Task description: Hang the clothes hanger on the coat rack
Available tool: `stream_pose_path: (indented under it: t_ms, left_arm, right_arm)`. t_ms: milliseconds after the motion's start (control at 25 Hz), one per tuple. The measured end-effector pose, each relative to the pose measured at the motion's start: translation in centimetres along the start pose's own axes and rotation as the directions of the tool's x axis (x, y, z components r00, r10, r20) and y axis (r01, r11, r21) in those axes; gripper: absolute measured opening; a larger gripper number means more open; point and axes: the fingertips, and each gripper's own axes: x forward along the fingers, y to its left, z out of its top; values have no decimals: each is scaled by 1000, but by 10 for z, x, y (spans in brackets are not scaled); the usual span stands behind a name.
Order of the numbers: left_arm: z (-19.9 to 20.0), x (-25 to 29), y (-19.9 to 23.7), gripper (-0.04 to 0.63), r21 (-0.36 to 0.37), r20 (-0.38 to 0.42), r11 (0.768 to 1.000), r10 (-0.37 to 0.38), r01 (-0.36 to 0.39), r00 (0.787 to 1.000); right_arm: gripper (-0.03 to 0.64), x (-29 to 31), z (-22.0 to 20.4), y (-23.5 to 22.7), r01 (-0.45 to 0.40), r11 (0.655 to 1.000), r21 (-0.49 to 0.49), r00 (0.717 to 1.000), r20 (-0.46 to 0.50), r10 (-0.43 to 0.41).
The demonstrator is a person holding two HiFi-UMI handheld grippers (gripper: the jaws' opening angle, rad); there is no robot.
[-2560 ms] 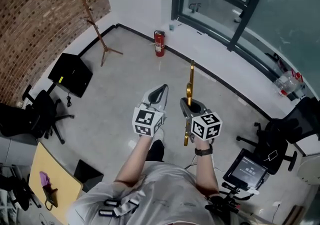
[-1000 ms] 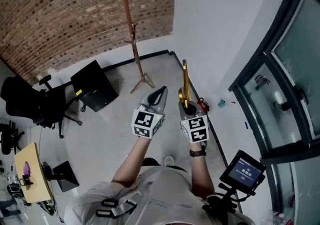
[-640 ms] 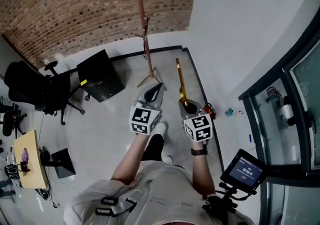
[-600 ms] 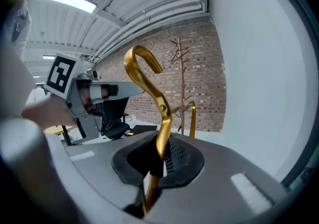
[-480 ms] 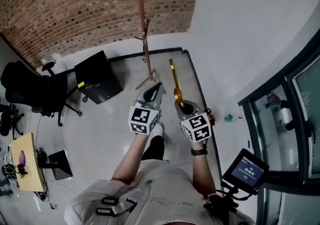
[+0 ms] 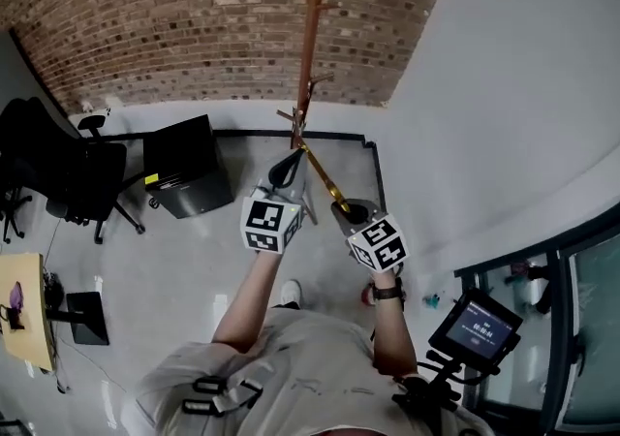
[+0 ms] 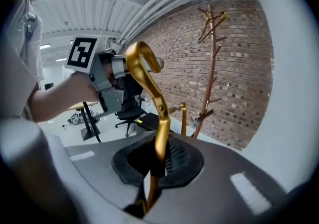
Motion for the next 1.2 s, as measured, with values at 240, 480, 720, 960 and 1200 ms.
stream_pose_path:
  t_ms: [240, 480, 720, 960, 1200]
  left_arm:
    - [6, 27, 52, 2, -21, -10, 996, 82, -82, 997]
    - [-7, 47, 98, 2, 21, -42, 973, 232, -232, 972]
    - [-2, 76, 107, 2, 16, -49, 957, 291, -290, 956]
    - [5, 103, 123, 2, 40, -31, 927, 375, -374, 927]
    - [8, 104, 123, 2, 34, -28, 911, 411, -411, 911]
  right_arm:
    - [3, 39, 36, -38, -135, 983, -126, 990, 21, 138]
    - [3, 70, 51, -99, -240, 954, -178, 968, 28, 249]
    - [5, 91, 73, -140, -439, 829, -345, 896, -101, 432]
    - [5, 97, 156, -190, -585, 712, -389, 779, -26, 626]
    - [5, 91, 231, -227, -637, 641, -427, 707, 6, 707]
